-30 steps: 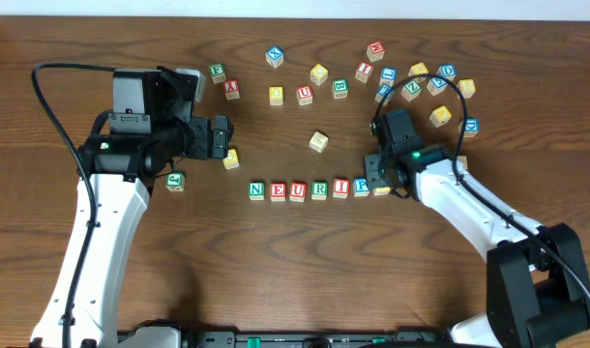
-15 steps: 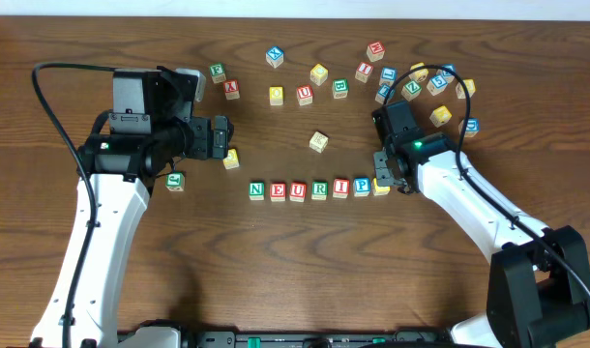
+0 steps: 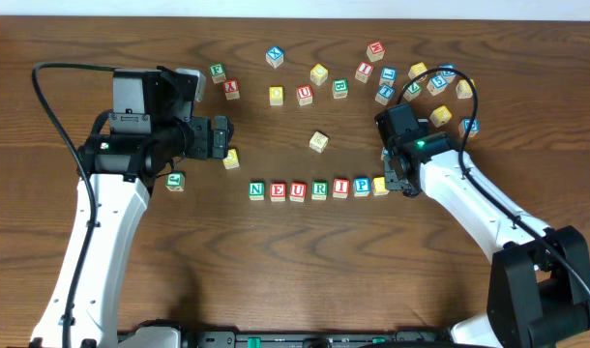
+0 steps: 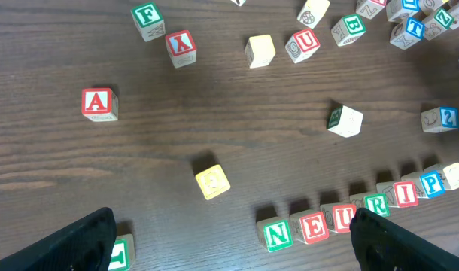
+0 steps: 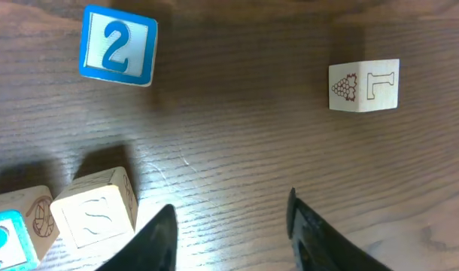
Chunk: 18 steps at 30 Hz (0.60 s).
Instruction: Spell out NEURIPS
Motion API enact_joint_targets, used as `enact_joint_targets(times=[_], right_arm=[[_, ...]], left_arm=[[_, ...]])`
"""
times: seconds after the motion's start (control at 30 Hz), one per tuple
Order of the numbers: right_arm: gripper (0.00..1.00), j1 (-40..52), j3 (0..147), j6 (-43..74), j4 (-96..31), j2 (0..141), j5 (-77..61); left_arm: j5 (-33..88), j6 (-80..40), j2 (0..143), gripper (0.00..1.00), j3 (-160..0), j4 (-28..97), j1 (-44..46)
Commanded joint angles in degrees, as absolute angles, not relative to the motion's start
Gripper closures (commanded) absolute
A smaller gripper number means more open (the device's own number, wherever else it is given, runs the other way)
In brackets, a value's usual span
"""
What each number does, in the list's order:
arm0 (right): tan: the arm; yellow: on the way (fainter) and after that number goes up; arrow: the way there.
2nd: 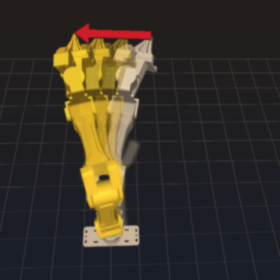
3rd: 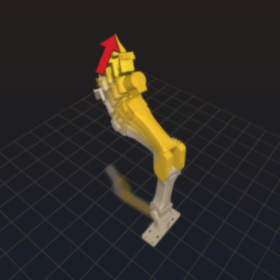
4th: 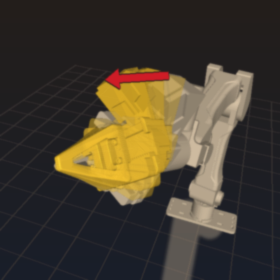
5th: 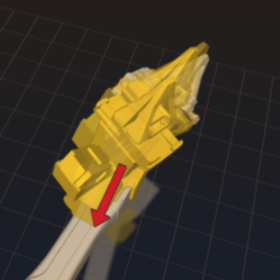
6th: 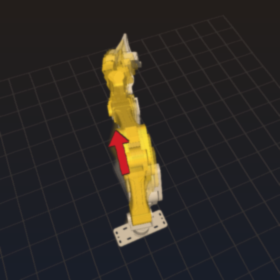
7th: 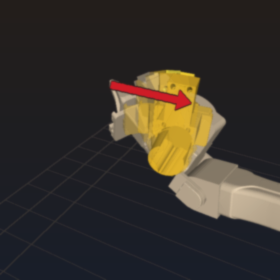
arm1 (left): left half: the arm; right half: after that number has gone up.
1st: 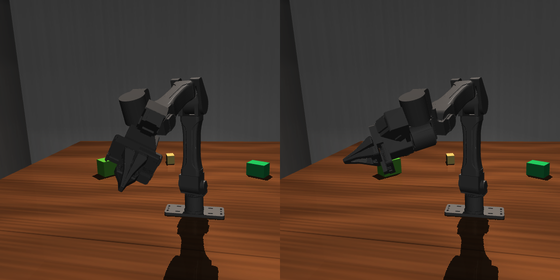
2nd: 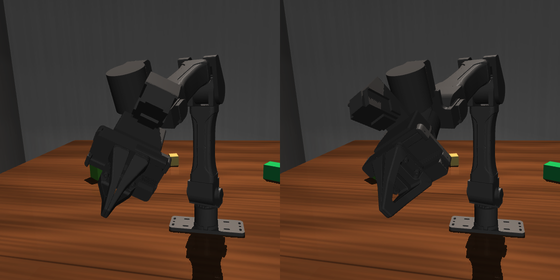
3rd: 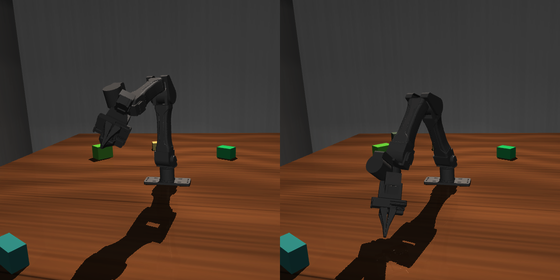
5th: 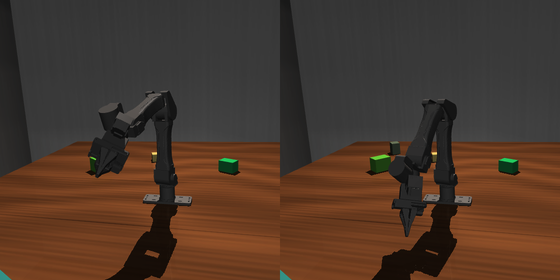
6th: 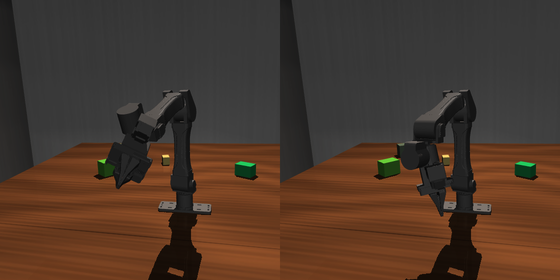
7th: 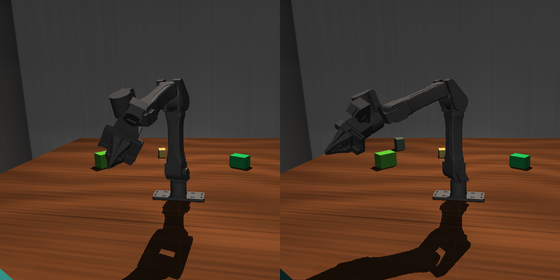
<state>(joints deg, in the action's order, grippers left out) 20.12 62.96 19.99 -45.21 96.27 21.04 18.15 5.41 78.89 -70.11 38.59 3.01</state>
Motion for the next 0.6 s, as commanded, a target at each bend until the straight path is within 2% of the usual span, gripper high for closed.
enact_joint_targets(times=[0.0,0.13,0.27,0.57], right_arm=[[0.64,19.90,62.81,21.17,-44.12,96.68,22.33],[0.74,19.73,60.95,21.19,-42.39,96.68,21.93],[0.94,19.18,59.07,22.33,-41.06,96.71,21.91],[0.99,17.93,58.37,22.70,-40.47,96.71,19.75]], left_arm=[[18.81,5.76,78.39,0.02,-71.48,38.61,2.81],[18.83,5.76,78.39,0.02,-71.48,38.61,2.81],[18.83,5.76,78.39,0.02,-71.48,38.61,2.81],[18.83,5.76,78.39,0.02,-71.48,38.61,2.81]])
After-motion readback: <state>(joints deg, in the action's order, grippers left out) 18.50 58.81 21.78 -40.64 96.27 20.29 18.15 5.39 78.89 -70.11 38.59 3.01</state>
